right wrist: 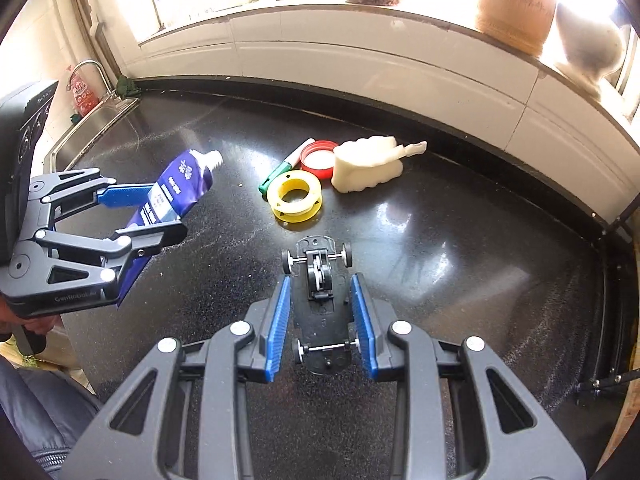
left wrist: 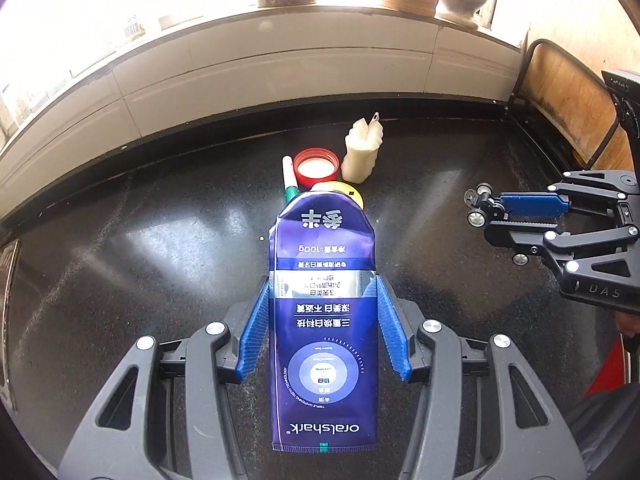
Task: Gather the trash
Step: 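Carry the carton and car chassis over the black bin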
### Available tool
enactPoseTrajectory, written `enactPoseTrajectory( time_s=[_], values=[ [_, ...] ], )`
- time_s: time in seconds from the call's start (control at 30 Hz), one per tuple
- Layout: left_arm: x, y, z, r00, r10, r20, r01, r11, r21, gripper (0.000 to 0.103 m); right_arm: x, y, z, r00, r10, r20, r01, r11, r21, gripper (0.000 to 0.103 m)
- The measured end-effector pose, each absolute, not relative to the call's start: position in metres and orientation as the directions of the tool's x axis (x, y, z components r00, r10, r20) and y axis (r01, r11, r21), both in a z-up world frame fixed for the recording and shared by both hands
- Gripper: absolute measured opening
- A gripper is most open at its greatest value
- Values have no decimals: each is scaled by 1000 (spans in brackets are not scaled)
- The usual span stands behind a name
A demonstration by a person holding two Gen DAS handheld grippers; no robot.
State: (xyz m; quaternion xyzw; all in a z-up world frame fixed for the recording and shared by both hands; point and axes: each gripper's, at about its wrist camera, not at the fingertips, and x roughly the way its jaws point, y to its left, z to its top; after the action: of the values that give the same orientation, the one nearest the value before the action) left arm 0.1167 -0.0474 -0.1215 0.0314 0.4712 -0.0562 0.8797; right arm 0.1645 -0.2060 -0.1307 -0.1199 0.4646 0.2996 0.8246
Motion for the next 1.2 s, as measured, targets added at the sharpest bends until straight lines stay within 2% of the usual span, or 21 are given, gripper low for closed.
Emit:
enactPoseTrajectory(
  time_s=[0.3,0.57,0.83,1.2],
  values=[
    [105,-36,-109,581,-42,-813,84,996,8,50,166,-198,-120,399,390,-830,-608,790,79,31],
    [66,21,-91,599,51,-799,-79,997,4,50,158,-135,-99,360,463,-810,-691,716,102,31],
    [-9,103,-79,570,203,-797,-317,948,15,50,117,-20,-79,227,572,-788,-844,520,134,31],
    [-155,211,-75,435,414,-800,-665,746,24,50,11,142,-71,-33,619,-785,-980,135,148,31]
  ],
)
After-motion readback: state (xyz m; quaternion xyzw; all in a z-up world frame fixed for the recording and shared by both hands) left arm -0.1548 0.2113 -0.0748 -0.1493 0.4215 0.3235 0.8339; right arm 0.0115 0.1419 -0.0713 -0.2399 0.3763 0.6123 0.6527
